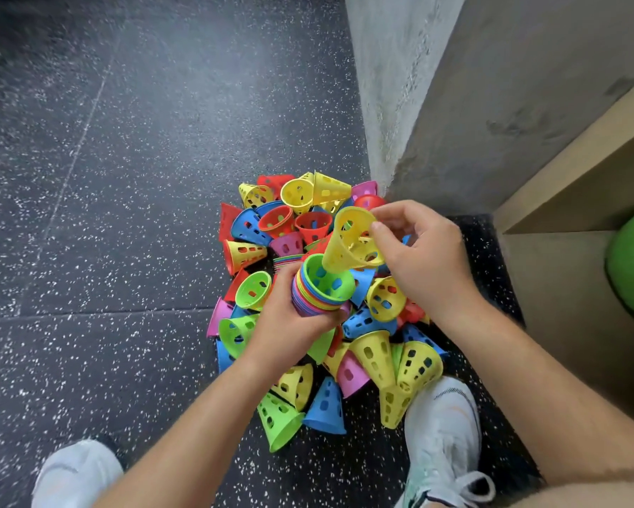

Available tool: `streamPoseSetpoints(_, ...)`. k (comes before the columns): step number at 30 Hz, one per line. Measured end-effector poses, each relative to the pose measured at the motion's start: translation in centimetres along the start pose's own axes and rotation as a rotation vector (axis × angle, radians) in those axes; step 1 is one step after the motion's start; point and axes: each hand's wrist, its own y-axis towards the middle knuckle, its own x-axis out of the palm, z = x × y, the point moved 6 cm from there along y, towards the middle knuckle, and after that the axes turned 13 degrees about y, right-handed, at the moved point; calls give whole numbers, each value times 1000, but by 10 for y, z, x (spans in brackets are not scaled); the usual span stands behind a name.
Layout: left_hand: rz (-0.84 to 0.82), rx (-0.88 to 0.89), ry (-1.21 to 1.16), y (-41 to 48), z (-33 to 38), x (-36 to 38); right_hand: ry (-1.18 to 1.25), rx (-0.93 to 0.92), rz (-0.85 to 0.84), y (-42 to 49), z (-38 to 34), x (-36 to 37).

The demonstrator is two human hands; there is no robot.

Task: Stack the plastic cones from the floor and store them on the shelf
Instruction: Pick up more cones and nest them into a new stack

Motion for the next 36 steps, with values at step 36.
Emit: streamPoseSetpoints(36, 151, -49, 728, 141, -27, -57, 35, 235, -286, -13, 55, 48)
